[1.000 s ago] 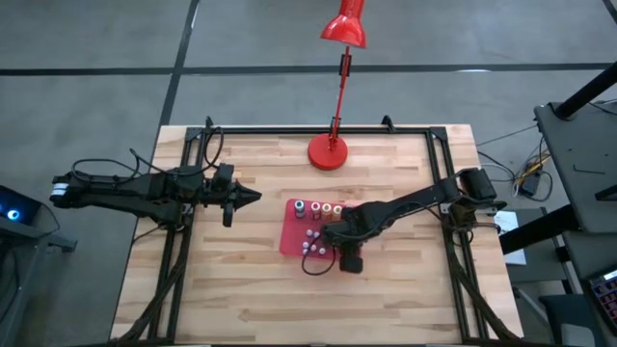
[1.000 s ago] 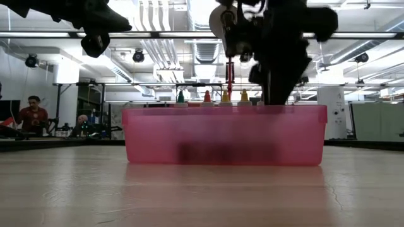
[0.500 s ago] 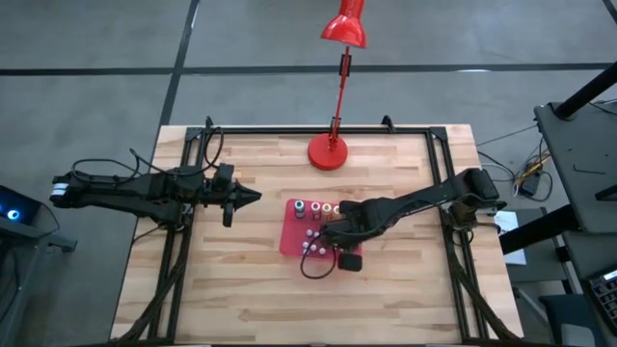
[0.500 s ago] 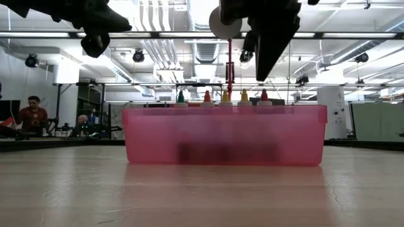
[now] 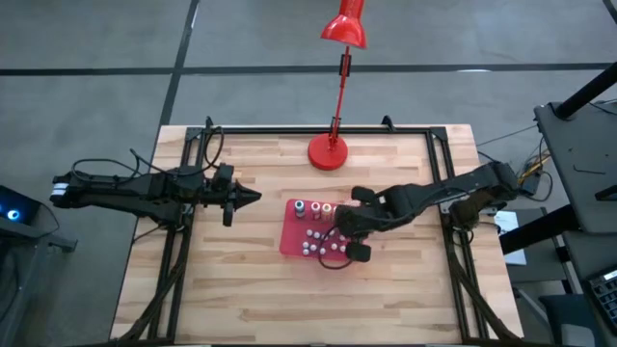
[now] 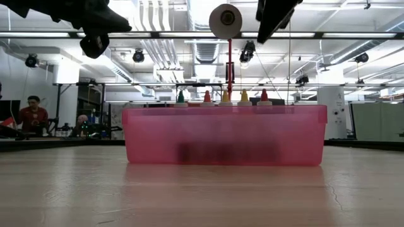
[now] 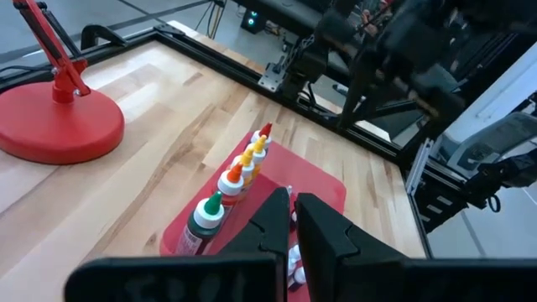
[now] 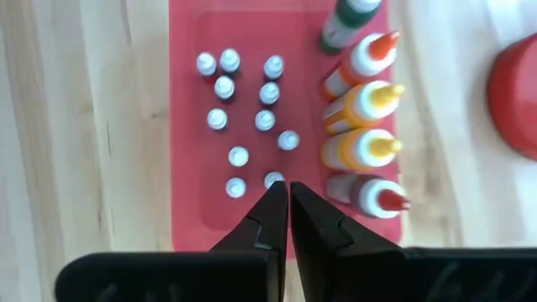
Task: Pick & Place food coloring
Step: Return to Home Position
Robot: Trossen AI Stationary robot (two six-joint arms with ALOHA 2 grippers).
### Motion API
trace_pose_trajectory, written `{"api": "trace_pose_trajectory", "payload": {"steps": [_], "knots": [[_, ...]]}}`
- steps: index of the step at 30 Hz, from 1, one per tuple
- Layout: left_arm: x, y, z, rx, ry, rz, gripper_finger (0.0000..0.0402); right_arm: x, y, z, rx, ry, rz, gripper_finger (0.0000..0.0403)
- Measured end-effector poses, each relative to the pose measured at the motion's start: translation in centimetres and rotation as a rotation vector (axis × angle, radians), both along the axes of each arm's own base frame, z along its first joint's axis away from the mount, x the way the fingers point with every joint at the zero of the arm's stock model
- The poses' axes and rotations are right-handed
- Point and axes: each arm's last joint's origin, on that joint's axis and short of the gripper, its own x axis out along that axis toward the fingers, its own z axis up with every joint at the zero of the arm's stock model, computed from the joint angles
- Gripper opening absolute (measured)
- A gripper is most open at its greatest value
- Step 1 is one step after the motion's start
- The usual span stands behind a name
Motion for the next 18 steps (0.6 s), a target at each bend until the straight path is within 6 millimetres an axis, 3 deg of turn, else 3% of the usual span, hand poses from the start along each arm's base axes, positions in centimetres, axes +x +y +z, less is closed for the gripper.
{"api": "trace_pose_trajectory", "payload": {"steps": [10,18], "knots": [[0.0,0.0,0.0,0.001,0.002,0.000,0.0000,-4.4,-0.6,2.7,-0.007,-0.133,-0.002,0.0009],[0.0,0.0,-0.1,0.001,0.006,-0.001,0.0000,-7.7,-1.0,2.4,0.015,-0.434,0.026,0.0008]]}}
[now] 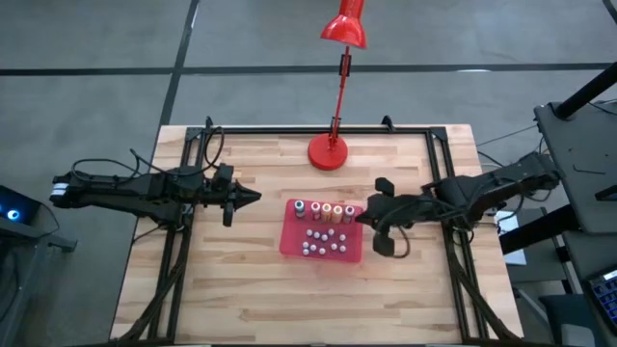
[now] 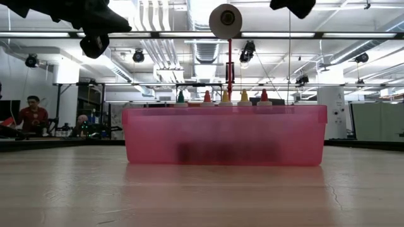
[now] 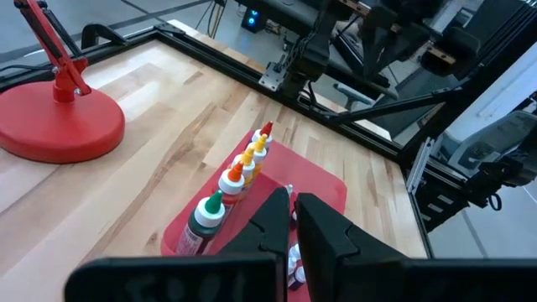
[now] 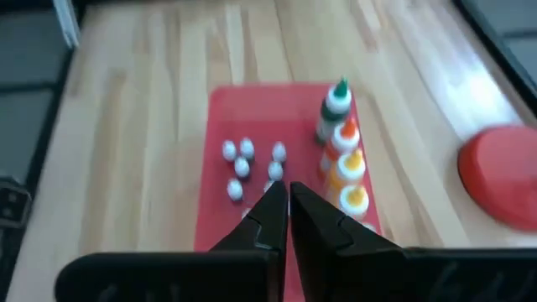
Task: Pick & Place food coloring
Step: Return to Home Position
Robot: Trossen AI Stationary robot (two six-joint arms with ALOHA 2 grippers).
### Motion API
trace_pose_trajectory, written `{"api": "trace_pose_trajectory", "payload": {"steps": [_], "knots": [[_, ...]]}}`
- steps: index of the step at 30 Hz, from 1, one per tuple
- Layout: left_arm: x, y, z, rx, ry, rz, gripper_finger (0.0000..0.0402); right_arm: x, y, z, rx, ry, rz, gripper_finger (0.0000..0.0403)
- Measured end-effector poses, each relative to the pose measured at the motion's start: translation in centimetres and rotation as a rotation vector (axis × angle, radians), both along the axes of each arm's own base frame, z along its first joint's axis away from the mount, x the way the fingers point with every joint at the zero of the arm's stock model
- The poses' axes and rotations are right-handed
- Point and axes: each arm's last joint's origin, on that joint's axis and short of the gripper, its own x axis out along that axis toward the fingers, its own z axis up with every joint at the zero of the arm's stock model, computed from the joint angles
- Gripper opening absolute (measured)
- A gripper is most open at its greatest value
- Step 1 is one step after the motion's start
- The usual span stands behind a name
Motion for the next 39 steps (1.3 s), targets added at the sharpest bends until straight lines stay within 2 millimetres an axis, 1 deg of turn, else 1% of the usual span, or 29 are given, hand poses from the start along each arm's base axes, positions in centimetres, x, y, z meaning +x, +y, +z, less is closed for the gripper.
{"api": "trace_pose_trajectory", "payload": {"steps": [3,6,8,10,14,18,22,25,28,30,32,39], "knots": [[0.0,0.0,0.0,0.000,0.000,0.000,0.0000,-1.2,-0.4,-0.6,0.017,-0.079,0.005,0.0008],[0.0,0.0,0.0,0.000,-0.001,0.000,0.0000,-2.6,-0.9,-1.1,0.025,-0.110,0.006,0.0009],[0.0,0.0,0.0,0.000,-0.001,0.000,0.0000,-3.4,-1.2,-1.5,-0.029,-0.110,0.042,0.0008],[0.0,0.0,0.0,0.000,0.000,0.000,0.0000,-4.1,-1.5,-1.8,-0.123,-0.110,0.091,0.0008],[0.0,0.0,0.0,0.000,-0.001,0.000,0.0000,-5.2,-1.8,-2.4,-0.142,-0.115,0.100,0.0008],[0.0,0.0,0.0,0.005,0.000,-0.001,0.0000,-5.6,-2.0,-3.9,-0.128,-0.119,0.090,0.0008],[0.0,0.0,0.0,0.045,0.003,-0.011,0.0000,-5.7,-1.8,-5.3,-0.071,-0.258,0.110,0.0009],[0.0,0.0,0.0,0.072,0.005,-0.017,0.0000,-5.9,-1.9,-7.0,-0.052,-0.350,0.109,0.0009],[0.0,0.0,0.0,0.079,0.005,-0.019,0.0000,-6.5,-2.1,-8.2,-0.023,-0.428,0.115,0.0008],[0.0,0.0,0.0,0.099,0.007,-0.024,0.0000,-7.0,-2.2,-8.9,-0.006,-0.449,0.128,0.0009],[0.0,0.0,0.0,0.127,0.008,-0.031,0.0000,-7.6,-2.3,-9.3,0.008,-0.457,0.149,0.0009],[-0.5,0.0,0.7,0.200,-0.044,-0.041,0.0000,-9.9,-3.0,-9.9,0.037,-0.541,0.162,0.0009]]}}
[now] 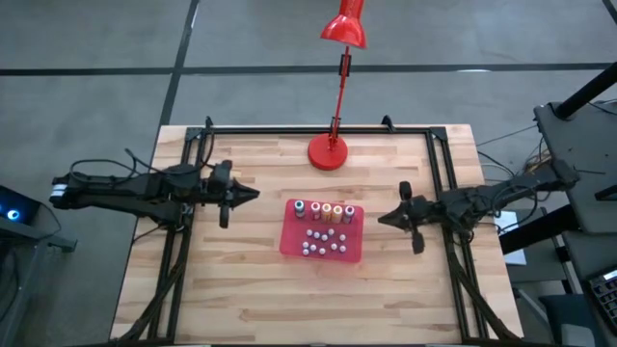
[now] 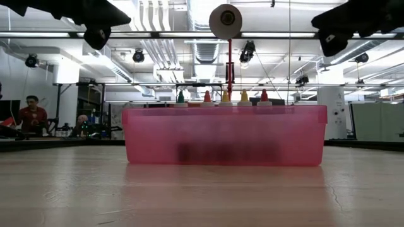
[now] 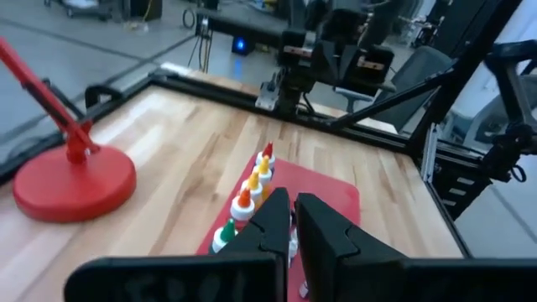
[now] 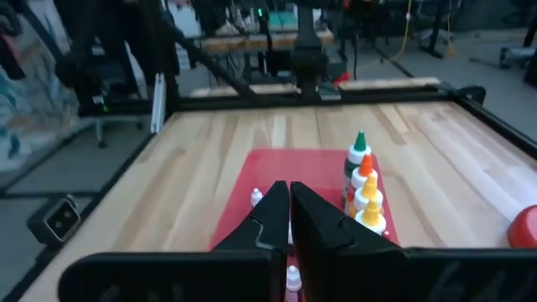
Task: Pick & Place food coloring
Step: Return to Home Position
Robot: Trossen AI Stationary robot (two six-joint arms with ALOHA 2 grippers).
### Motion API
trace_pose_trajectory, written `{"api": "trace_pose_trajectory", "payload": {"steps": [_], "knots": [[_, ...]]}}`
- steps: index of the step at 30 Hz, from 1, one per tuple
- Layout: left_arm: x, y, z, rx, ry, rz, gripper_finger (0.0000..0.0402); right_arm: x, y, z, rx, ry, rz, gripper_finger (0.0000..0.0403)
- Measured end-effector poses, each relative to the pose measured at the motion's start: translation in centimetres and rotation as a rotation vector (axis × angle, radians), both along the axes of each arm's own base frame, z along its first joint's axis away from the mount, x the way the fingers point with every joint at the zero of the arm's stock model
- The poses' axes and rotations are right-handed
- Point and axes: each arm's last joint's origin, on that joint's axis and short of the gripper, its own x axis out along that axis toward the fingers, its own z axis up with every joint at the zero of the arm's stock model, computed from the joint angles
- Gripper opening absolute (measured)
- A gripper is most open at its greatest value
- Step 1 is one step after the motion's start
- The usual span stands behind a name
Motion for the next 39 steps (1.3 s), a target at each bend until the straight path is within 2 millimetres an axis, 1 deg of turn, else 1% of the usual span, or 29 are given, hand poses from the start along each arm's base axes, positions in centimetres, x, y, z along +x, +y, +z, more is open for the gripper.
{"api": "trace_pose_trajectory", "payload": {"steps": [6,10,12,16,22,26,33,39], "knots": [[-0.7,0.0,0.4,0.070,-0.026,-0.012,0.0000,-1.7,-0.5,-0.9,0.030,-0.061,-0.002,0.0009],[-0.8,0.0,0.3,0.089,-0.023,-0.015,0.0000,-2.4,-0.8,-1.7,0.035,-0.082,-0.002,0.0009],[-0.8,0.0,0.0,0.088,-0.019,-0.015,0.0000,-2.6,-0.8,-2.1,0.036,-0.084,-0.002,0.0009],[-0.6,0.0,-1.5,0.088,-0.026,-0.015,0.0000,-2.8,-0.9,-2.7,0.038,-0.082,-0.002,0.0009],[-0.9,0.0,-4.2,0.078,-0.187,-0.007,0.0000,-3.0,-0.9,-3.3,0.041,-0.094,-0.002,0.0009],[-1.2,0.0,-5.9,0.040,-0.189,-0.004,0.0000,-3.2,-1.0,-4.0,0.057,-0.129,-0.002,0.0009],[-1.5,0.0,-7.3,0.038,-0.171,-0.004,0.0000,-3.5,-1.1,-5.2,0.066,-0.143,-0.002,0.0009],[-1.7,0.0,-8.3,0.035,-0.148,-0.004,0.0000,-3.8,-1.2,-5.2,0.055,-0.169,0.000,0.0009]]}}
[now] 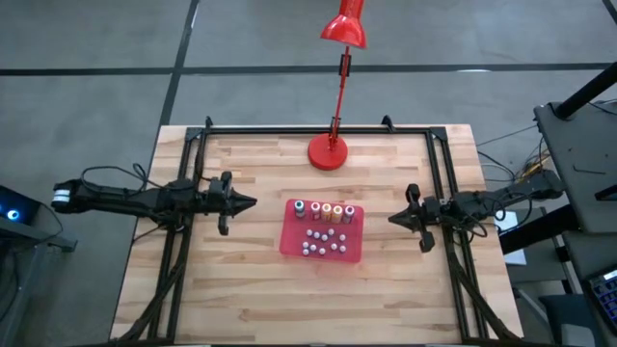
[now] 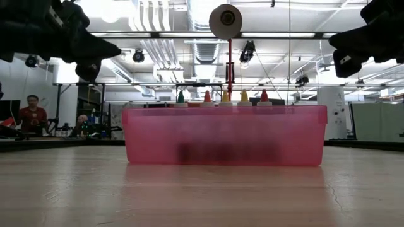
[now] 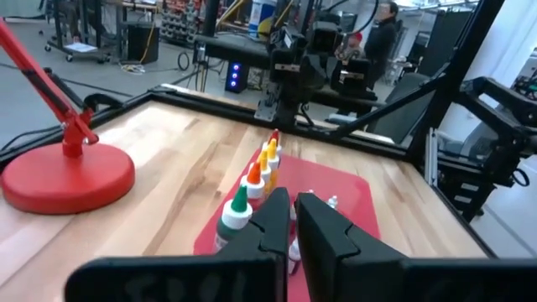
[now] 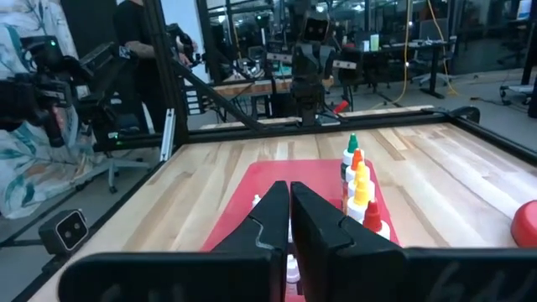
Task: Pick & Place food coloring
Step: Return to Home Position
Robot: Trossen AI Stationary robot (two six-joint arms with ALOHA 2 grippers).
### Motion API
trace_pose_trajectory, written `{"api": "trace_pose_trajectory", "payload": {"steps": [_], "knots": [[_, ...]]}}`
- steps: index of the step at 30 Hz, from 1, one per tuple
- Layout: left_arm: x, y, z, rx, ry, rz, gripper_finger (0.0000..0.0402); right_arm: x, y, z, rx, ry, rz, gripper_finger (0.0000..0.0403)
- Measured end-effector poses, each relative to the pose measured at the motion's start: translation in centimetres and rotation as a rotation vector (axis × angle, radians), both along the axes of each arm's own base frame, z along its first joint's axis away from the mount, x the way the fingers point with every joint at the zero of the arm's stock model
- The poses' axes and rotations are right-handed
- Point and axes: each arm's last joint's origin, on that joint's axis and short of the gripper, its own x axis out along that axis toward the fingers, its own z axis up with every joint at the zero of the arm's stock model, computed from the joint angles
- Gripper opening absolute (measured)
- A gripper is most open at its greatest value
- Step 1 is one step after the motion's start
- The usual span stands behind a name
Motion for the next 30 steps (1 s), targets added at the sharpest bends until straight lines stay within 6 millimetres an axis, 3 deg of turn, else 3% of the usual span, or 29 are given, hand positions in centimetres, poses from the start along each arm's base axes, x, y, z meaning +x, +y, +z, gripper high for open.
{"api": "trace_pose_trajectory", "payload": {"steps": [11,30], "knots": [[-0.5,0.0,-1.3,-0.008,0.004,0.001,0.0000,-0.4,-0.1,0.0,-0.010,-0.016,0.000,0.0009],[-0.9,0.0,-0.9,0.012,-0.035,0.000,0.0000,-1.3,-0.4,0.6,-0.030,-0.103,-0.003,0.0009]]}}
